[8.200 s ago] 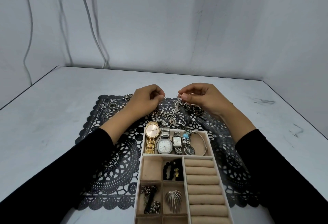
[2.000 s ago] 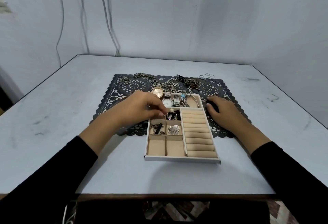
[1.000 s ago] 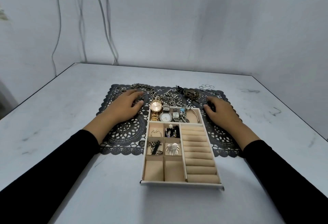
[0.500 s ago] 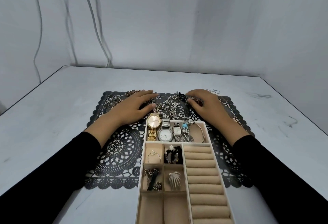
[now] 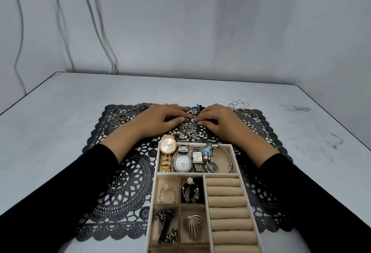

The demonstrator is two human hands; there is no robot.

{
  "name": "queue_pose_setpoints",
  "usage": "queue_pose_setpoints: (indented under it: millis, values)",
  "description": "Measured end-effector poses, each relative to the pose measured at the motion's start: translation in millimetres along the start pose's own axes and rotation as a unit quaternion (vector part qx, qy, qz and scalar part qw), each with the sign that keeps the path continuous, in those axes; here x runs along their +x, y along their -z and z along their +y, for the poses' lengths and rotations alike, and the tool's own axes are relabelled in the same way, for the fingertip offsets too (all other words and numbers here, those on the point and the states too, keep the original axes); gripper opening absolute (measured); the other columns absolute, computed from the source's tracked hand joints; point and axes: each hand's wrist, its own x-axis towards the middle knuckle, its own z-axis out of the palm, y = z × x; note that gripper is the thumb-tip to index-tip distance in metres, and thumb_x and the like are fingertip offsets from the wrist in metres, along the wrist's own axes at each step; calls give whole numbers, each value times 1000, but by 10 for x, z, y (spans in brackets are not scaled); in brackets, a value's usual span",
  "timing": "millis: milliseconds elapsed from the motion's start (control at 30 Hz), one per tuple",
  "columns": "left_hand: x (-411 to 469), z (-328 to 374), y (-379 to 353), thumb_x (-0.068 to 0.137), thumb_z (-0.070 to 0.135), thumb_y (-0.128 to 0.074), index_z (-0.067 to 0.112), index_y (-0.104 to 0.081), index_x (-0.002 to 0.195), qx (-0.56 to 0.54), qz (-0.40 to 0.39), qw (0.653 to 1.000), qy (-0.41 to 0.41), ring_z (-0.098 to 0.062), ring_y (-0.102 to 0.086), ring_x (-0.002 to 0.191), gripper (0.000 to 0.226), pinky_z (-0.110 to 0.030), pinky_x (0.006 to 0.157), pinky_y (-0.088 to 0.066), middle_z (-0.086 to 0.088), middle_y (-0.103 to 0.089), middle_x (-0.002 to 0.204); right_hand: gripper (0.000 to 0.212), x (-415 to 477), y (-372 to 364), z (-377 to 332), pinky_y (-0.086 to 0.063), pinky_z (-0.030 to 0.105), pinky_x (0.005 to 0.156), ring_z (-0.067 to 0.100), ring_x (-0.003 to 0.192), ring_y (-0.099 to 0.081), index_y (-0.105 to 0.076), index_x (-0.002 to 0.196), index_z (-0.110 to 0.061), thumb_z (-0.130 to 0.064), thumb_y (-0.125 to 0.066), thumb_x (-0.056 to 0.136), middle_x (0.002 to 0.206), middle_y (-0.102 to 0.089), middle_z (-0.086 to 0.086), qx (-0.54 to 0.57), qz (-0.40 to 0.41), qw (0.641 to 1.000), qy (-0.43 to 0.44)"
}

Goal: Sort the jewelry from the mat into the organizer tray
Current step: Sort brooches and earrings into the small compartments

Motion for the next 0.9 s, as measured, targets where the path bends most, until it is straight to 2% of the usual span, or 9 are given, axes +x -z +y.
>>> queue_pose_setpoints:
  millis: [200,333,433,567,700,733,833,900]
  values:
    - [31,21,-8,95,34,-61,31,-69,121,-21,39,999,-29,-1,-53,125,27,-33,109,-42,14,-61,132,11,-35,71,93,-45,24,86,11,92,-60,-76,94,-17,-15,-70,84,94,-72,-4,6,1,1000,-17]
    - [70,142,-35,85,33,-73,27,-76,106,-98,67,992,-44,3,-61,112,22,-26,98,-49,16,-70,114,17,-61,95,86,-40,14,86,9,94,-59,-75,101,-19,-15,-70,85,98,-71,-3,21,-6,999,-25]
    - [94,210,-51,80,29,-79,23,-78,99,-151,57,986,-39,3,-63,107,20,-23,97,-50,14,-73,105,15,-65,105,87,-44,23,87,12,95,-60,-76,97,-17,-14,-70,84,97,-71,-2,19,-11,999,-24]
    - [151,270,-72,76,29,-82,22,-79,96,-147,32,987,-51,0,-66,100,21,-30,96,-50,12,-74,100,12,-84,152,129,-47,29,86,12,92,-61,-75,94,-17,-14,-70,84,94,-71,-3,15,-8,999,-33]
    - [205,303,-95,77,30,-82,23,-80,94,-143,-4,988,-53,-1,-66,97,18,-32,95,-50,11,-73,97,21,-98,184,141,-39,13,86,9,95,-58,-73,107,-19,-15,-68,86,101,-71,-1,9,-13,999,-40]
    - [214,308,-105,77,31,-81,24,-80,94,-140,-13,989,-54,-1,-66,97,18,-32,95,-50,12,-73,98,23,-95,182,141,-38,12,86,9,95,-57,-72,109,-19,-15,-67,87,102,-70,-1,4,-18,999,-41]
    - [235,317,-125,78,34,-80,28,-79,96,-117,-28,991,-59,2,-64,99,19,-26,95,-48,15,-71,101,21,-88,169,144,-42,25,88,14,99,-57,-73,108,-19,-15,-65,88,103,-68,-1,-5,-34,998,-43]
    - [240,313,-118,80,33,-79,29,-79,97,-106,-37,992,-59,4,-63,99,18,-22,92,-46,17,-70,103,18,-81,173,139,-43,29,89,14,99,-56,-73,104,-19,-14,-65,88,102,-67,-2,-9,-44,998,-44]
